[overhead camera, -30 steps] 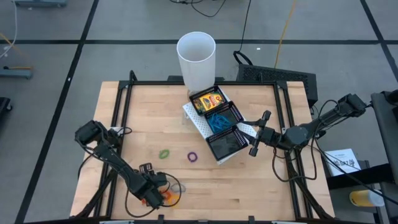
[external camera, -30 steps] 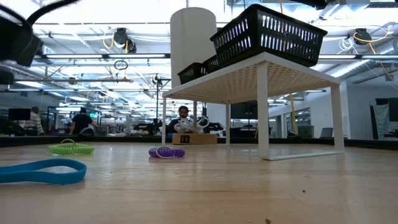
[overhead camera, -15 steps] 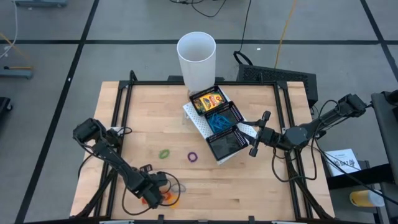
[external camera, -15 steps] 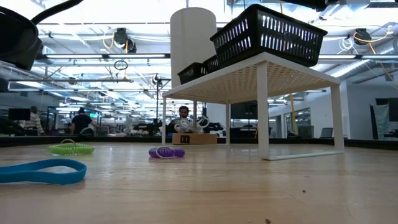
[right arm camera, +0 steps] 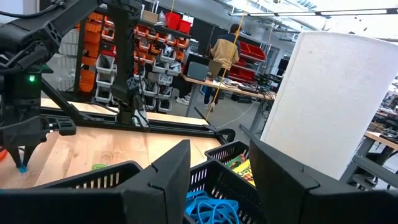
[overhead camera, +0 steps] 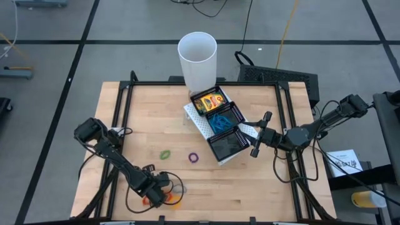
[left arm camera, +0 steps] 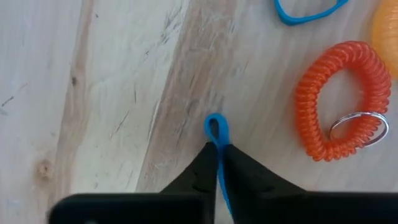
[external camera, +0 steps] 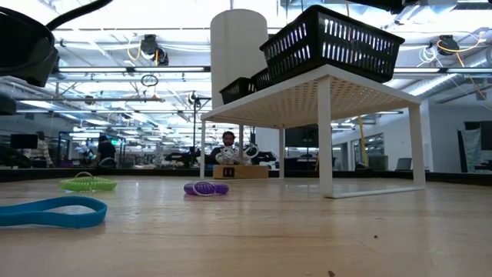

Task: Pick & Place Office Desk Supplies
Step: Put the blue rubber band into the middle black bin on the shelf

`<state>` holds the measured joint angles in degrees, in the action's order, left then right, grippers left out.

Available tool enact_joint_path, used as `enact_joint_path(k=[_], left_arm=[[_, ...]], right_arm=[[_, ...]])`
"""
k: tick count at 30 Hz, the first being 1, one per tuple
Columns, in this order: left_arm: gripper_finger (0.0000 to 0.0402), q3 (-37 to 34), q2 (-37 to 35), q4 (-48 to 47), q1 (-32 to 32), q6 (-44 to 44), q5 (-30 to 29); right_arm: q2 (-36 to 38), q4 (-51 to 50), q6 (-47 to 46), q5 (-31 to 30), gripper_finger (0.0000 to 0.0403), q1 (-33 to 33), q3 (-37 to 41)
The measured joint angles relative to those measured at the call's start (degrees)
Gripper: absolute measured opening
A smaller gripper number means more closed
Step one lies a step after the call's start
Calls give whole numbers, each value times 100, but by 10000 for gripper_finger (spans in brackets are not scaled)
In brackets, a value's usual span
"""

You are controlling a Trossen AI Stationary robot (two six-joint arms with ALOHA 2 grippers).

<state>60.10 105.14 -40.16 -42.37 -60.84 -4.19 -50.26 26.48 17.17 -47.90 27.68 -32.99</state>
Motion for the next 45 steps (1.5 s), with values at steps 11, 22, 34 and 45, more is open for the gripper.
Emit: enact_joint_path(k=[11, 22, 34, 45], left_arm=[[5, -40, -759, 13, 249, 592, -1248], [3, -26, -2391, 263, 459, 1629, -3075], [9, -20, -2879, 2875, 1573, 4330, -3358], [4, -13, -2815, 4891, 3246, 6137, -1624]], right_arm=[[0, 15, -3, 0, 157, 2, 0], [-2, 23, -22, 0, 157, 2, 0], [-2, 197, 39, 2, 157, 2, 0], [0, 197, 11, 2, 157, 2, 0]])
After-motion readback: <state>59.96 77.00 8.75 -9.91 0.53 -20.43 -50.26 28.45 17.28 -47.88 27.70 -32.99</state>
